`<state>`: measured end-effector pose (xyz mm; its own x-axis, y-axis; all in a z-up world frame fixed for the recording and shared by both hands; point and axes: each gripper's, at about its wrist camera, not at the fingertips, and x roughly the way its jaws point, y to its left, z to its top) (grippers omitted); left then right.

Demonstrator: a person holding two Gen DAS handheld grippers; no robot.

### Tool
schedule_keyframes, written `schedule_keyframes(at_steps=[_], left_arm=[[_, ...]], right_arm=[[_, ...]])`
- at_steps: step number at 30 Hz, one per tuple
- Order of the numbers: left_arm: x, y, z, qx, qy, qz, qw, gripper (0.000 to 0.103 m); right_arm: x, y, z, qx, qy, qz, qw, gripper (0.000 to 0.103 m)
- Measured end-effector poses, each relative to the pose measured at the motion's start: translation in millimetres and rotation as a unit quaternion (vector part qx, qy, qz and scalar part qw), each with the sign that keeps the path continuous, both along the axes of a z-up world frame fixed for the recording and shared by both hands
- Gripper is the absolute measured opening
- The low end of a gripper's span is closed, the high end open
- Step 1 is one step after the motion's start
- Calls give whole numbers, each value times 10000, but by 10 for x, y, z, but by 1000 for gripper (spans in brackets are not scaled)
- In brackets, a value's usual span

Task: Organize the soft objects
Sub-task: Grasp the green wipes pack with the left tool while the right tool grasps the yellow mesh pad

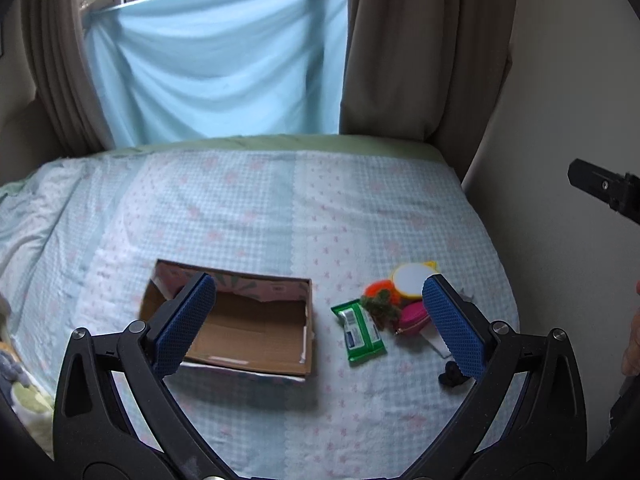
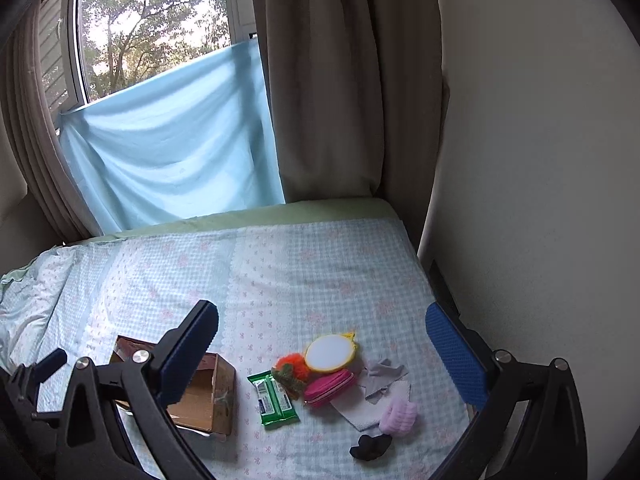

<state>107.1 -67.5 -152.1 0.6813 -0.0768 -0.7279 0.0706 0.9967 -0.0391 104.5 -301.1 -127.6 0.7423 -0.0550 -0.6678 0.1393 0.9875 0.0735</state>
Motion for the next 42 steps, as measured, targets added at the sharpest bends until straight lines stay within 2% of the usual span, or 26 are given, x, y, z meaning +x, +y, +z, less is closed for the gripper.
schedule_keyframes(at_steps=[2, 6, 13, 16, 18, 21, 22, 26, 28, 31, 34, 35, 37, 39, 42], left_arm=[[107, -175, -293, -37, 249, 5, 9997, 103], [306, -547, -919, 162, 681, -30, 9975, 103], [486, -1012, -1991, 246, 1323, 109, 9908, 103], [538, -1128, -2426, 278, 1387, 194, 9898, 103], [563, -1199, -2701, 475, 1415, 231, 9885, 103], [634, -1256, -3056, 633, 1612, 255, 9846, 103], [660, -1259, -3160, 639, 1684, 284, 9832, 103], [786, -1239, -3453, 676, 1845, 417, 9796, 103], [837, -1235, -3556, 727, 1880, 423, 9786, 103], [882, -1201, -3640, 794, 1795, 406, 9797, 101], [959, -1160, -3734, 751, 1878, 313, 9788, 95], [986, -1143, -3759, 691, 1916, 287, 9786, 91], [1023, -1104, -3797, 580, 1986, 260, 9780, 86], [1054, -1088, -3808, 447, 2018, 196, 9782, 75], [1064, -1111, -3783, 352, 2030, 46, 9785, 61]], right_arm=[[180, -91, -212, 21, 133, 53, 9999, 103], [525, -282, -715, 170, 533, 95, 9984, 103], [960, -586, -1735, 501, 1247, 133, 9908, 103], [1123, -666, -2157, 513, 1499, 206, 9872, 103], [1220, -704, -2393, 550, 1619, 257, 9849, 103], [1341, -758, -2720, 847, 1829, 278, 9791, 103], [1382, -781, -2836, 966, 1908, 272, 9765, 99], [1505, -835, -3206, 1248, 2166, 182, 9681, 97], [1551, -861, -3341, 1396, 2248, 146, 9642, 93], [1618, -882, -3493, 1631, 2369, 102, 9577, 88], [1674, -879, -3593, 1825, 2424, 110, 9528, 85], [1692, -873, -3623, 1890, 2442, 106, 9511, 85], [1719, -872, -3679, 2048, 2485, 109, 9467, 75], [1738, -868, -3726, 2135, 2551, 70, 9430, 71], [1748, -857, -3755, 2185, 2563, 11, 9416, 53]])
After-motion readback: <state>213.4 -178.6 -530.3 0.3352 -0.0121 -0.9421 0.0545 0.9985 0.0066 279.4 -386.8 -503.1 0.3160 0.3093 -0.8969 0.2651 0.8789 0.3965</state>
